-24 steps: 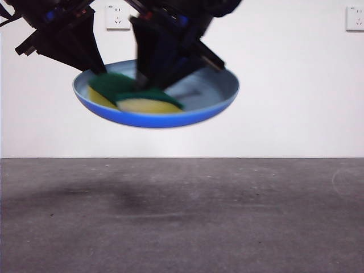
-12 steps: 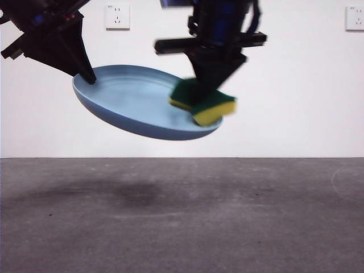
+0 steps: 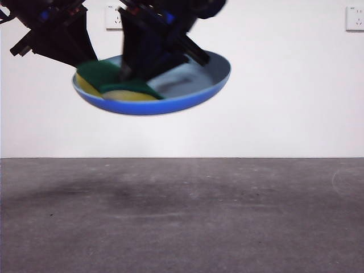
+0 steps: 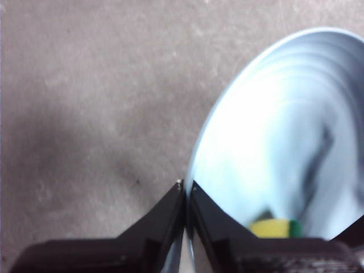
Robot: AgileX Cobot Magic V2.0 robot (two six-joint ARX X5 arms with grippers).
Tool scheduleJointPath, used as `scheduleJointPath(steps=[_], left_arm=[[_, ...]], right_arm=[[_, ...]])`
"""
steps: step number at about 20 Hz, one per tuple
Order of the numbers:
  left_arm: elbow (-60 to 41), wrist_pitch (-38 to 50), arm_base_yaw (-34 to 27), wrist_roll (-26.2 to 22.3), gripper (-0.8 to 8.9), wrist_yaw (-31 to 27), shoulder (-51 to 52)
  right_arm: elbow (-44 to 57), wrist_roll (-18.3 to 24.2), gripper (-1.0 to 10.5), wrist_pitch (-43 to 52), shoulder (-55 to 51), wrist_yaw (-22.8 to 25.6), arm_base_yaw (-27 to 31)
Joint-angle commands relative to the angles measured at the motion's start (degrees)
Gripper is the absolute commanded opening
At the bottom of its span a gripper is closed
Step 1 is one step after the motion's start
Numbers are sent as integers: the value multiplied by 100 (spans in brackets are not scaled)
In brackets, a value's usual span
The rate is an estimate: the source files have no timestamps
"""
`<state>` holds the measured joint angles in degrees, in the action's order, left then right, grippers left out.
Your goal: Pick up the plate,pick up the cloth,clean the plate with the cloth
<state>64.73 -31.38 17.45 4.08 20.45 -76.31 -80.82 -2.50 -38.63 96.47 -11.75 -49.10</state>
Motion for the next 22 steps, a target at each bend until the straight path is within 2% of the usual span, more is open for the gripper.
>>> scheduleJointPath(steps=[1, 2, 5, 7, 8, 13, 14, 18, 20, 22], left_arm=[[20, 107, -35, 90, -9, 87, 33], [20, 70, -35, 85, -9, 92, 33], [20, -221, -26, 39, -9, 380, 33], [20, -293, -20, 37, -9, 610, 33], [20, -315, -20, 35, -9, 734, 33], [20, -442, -4, -83, -9, 1213, 33], [20, -459, 17, -96, -9, 1266, 33], [20, -466, 20, -136, -9, 1209, 33], [20, -470, 20, -227, -9, 562, 33], [20, -457, 20, -380, -9, -549, 9]], right_arm=[[50, 109, -17, -883, 105, 623, 22], [50, 109, -17, -1084, 103, 1176, 24], [50, 85, -16, -1261, 103, 3294, 118], [50, 85, -16, -1047, 103, 3777, 201], [50, 85, -16, -890, 103, 3856, 245], [50, -146, -16, 442, 103, 3858, 413], [50, -216, -16, 807, 103, 3729, 415], [50, -219, -16, 1687, 103, 2118, 393], [50, -223, -16, 1735, 55, 1749, 354], [50, -219, -16, 1663, -120, 1764, 339]])
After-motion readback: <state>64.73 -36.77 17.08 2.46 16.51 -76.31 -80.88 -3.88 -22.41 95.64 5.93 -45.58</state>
